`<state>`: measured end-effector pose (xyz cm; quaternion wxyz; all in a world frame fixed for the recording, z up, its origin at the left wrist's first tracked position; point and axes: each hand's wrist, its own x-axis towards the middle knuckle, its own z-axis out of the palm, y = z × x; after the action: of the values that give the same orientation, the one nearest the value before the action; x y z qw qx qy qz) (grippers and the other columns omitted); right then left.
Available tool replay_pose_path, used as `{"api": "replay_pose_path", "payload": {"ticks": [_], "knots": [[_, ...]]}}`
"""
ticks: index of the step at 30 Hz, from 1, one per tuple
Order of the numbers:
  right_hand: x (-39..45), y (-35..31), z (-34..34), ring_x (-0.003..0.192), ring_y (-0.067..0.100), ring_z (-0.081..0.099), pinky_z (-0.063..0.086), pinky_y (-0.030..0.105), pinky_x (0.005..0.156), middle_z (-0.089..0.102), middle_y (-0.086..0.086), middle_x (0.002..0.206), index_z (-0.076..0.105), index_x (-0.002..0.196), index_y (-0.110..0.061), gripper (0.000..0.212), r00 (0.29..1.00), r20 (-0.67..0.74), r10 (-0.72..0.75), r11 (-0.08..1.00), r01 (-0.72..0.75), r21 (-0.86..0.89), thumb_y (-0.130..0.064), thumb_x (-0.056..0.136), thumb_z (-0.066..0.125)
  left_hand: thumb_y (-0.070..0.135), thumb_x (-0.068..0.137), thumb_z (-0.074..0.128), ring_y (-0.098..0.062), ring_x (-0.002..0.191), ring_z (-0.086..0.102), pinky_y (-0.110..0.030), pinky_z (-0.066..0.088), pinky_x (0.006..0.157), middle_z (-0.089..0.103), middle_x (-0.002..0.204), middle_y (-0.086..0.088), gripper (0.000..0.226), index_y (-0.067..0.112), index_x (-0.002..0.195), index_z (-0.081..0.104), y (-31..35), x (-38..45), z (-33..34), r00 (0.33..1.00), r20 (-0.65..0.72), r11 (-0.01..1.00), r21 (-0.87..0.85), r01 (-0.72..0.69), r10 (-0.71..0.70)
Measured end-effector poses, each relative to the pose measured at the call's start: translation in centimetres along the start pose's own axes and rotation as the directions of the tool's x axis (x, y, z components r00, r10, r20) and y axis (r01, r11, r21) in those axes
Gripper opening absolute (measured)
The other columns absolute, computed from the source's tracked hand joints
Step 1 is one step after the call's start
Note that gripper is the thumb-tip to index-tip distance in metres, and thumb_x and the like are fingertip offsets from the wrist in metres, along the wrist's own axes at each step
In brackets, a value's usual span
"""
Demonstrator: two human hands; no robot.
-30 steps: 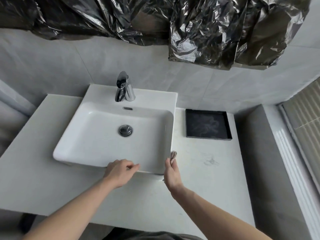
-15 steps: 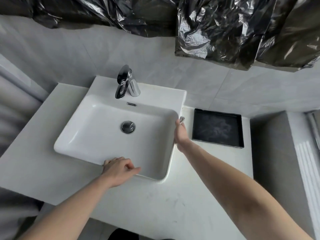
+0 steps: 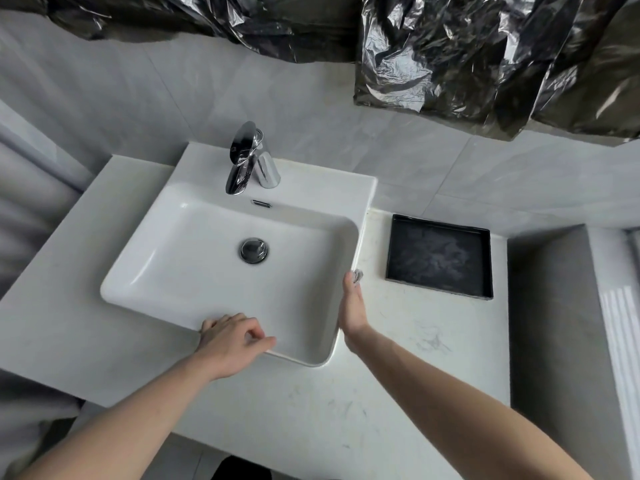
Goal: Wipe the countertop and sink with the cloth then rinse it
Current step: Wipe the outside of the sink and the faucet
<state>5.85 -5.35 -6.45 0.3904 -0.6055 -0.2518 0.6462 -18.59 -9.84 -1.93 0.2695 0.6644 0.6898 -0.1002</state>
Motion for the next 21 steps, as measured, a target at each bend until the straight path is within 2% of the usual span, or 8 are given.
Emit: {"api": "replay_pose_path", "payload": {"ticks": [4, 7, 10, 12, 15, 17, 19, 21], "knots": [[7.2, -3.3, -0.7, 0.067, 0.01, 0.044, 0.031, 0.026, 0.055, 0.049, -0.012, 0.079, 0.052, 0.092, -0.029, 0.064, 0.997, -0.01, 0.08, 0.995, -0.081, -0.054, -0.086, 0.079, 0.025, 0.077, 0.078, 0.05, -0.004, 0.106, 0.051, -0.033, 0.024, 0.093, 0.058, 0.099, 0.022, 0.043, 0.037, 0.087, 0.063, -0.1, 0.1, 0.1, 1.0, -0.012, 1.0, -0.012, 0.003, -0.003], [12.9, -6.7, -1.3, 0.081, 0.016, 0.057, 0.034, 0.026, 0.055, 0.066, -0.002, 0.106, 0.062, 0.118, -0.024, 0.082, 0.997, -0.067, 0.037, 0.999, -0.038, -0.016, -0.087, 0.078, 0.028, 0.075, 0.08, 0.052, -0.002, 0.101, 0.048, -0.032, 0.024, 0.093, 0.058, 0.097, 0.022, 0.041, 0.037, 0.086, 0.063, -0.1, 0.2, 0.3, 1.0, -0.025, 1.0, -0.021, 0.002, -0.003], [18.1, -9.7, -1.9, 0.121, 0.026, 0.062, 0.055, 0.037, 0.079, 0.062, 0.005, 0.14, 0.054, 0.143, -0.02, 0.08, 0.991, -0.124, 0.044, 0.998, -0.039, 0.04, -0.075, 0.089, 0.033, 0.078, 0.078, 0.05, -0.002, 0.099, 0.047, -0.032, 0.024, 0.094, 0.058, 0.098, 0.022, 0.043, 0.037, 0.085, 0.062, -0.2, 0.2, 0.4, 1.0, -0.022, 1.0, -0.021, -0.005, 0.004], [17.2, -13.0, -1.0, 0.13, 0.028, 0.058, 0.049, 0.046, 0.108, 0.059, 0.006, 0.144, 0.049, 0.147, -0.018, 0.082, 0.984, -0.17, 0.042, 0.999, -0.046, -0.018, -0.071, 0.086, 0.036, 0.082, 0.073, 0.043, -0.002, 0.101, 0.049, -0.033, 0.025, 0.095, 0.059, 0.098, 0.023, 0.049, 0.038, 0.083, 0.061, -0.4, 0.2, 0.4, 1.0, -0.008, 0.999, -0.029, -0.014, 0.013], [15.5, -14.6, 0.5, 0.135, 0.031, 0.051, 0.036, 0.035, 0.116, 0.053, 0.015, 0.147, 0.045, 0.146, -0.007, 0.055, 0.954, -0.255, -0.157, 0.972, 0.104, -0.211, -0.041, 0.104, 0.034, 0.082, 0.07, 0.039, -0.001, 0.105, 0.051, -0.034, 0.026, 0.097, 0.059, 0.097, 0.023, 0.049, 0.039, 0.081, 0.06, -0.4, 0.1, 0.3, 1.0, 0.003, 0.998, -0.051, -0.02, 0.02], [14.3, -13.7, 1.3, 0.15, 0.036, 0.03, 0.018, 0.034, 0.121, 0.032, 0.024, 0.161, 0.034, 0.152, 0.003, 0.064, 0.916, -0.222, -0.336, 0.832, 0.178, -0.525, -0.038, 0.104, 0.027, 0.081, 0.072, 0.041, -0.001, 0.106, 0.051, -0.033, 0.026, 0.098, 0.059, 0.097, 0.023, 0.047, 0.039, 0.081, 0.06, -0.4, 0.0, 0.2, 1.0, 0.003, 0.998, -0.06, -0.022, 0.023], [13.7, -12.4, 1.8, 0.156, 0.043, 0.007, 0.003, 0.043, 0.126, 0.011, 0.031, 0.166, 0.023, 0.156, 0.009, 0.072, 0.873, -0.072, -0.482, 0.484, 0.197, -0.853, -0.039, 0.102, 0.025, 0.082, 0.072, 0.042, -0.001, 0.106, 0.051, -0.033, 0.025, 0.098, 0.058, 0.097, 0.023, 0.047, 0.039, 0.081, 0.06, -0.4, 0.0, 0.2, 1.0, 0.009, 0.998, -0.059, -0.022, 0.023], [13.0, -11.9, 2.8, 0.157, 0.044, -0.002, 0.001, 0.051, 0.127, 0.006, 0.025, 0.169, 0.017, 0.16, 0.004, 0.072, 0.88, 0.05, -0.472, 0.216, 0.171, -0.961, -0.035, 0.101, 0.033, 0.083, 0.071, 0.041, 0.0, 0.106, 0.051, -0.033, 0.025, 0.098, 0.058, 0.096, 0.023, 0.048, 0.04, 0.08, 0.059, -0.4, 0.1, 0.1, 1.0, 0.014, 0.998, -0.059, -0.025, 0.026]]}}
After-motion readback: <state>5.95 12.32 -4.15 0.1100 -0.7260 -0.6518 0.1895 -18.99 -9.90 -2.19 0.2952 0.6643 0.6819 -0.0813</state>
